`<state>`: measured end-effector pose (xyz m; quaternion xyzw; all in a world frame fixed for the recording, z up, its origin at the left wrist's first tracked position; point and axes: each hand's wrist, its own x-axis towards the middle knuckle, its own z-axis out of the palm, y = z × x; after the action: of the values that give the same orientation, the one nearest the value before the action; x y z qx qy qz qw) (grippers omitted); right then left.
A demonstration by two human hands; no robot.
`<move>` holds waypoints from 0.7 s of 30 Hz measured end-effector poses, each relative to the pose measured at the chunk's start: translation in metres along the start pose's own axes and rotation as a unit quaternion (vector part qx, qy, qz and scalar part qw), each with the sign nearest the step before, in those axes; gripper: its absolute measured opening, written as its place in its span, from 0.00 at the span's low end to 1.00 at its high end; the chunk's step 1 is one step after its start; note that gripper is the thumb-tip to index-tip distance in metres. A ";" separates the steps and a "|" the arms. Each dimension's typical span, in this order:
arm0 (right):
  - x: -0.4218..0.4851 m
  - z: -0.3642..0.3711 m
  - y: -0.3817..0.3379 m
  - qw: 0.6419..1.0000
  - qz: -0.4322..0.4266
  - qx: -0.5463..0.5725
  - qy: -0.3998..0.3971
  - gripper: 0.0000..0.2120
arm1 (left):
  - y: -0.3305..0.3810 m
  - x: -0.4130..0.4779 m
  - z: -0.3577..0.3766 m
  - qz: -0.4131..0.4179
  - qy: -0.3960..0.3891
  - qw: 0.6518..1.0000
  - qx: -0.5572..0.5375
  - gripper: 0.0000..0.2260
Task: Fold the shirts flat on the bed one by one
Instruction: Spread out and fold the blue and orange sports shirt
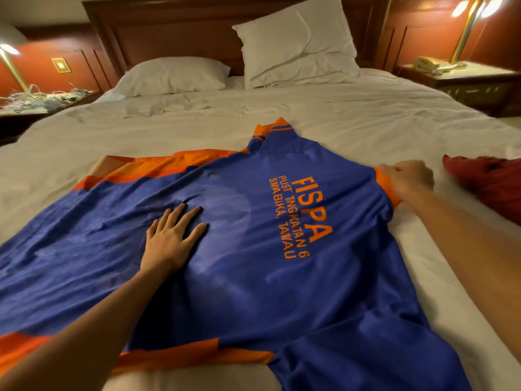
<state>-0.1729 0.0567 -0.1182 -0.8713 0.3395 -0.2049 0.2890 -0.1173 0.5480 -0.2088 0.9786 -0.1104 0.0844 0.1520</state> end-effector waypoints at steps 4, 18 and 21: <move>-0.012 -0.005 0.009 0.991 -0.057 0.051 0.112 0.19 | 0.000 0.001 -0.001 -0.001 -0.006 1.000 0.003 0.29; 0.016 -0.027 0.011 0.976 0.047 0.207 0.048 0.15 | 0.002 -0.001 -0.002 0.003 -0.002 1.000 -0.001 0.30; 0.023 -0.030 -0.002 0.937 0.120 0.328 0.017 0.18 | 0.002 -0.001 -0.002 0.000 -0.001 1.000 0.002 0.32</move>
<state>-0.1730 0.0302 -0.0905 -0.6773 0.3600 -0.2837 0.5755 -0.1187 0.5472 -0.2071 0.9789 -0.1107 0.0833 0.1501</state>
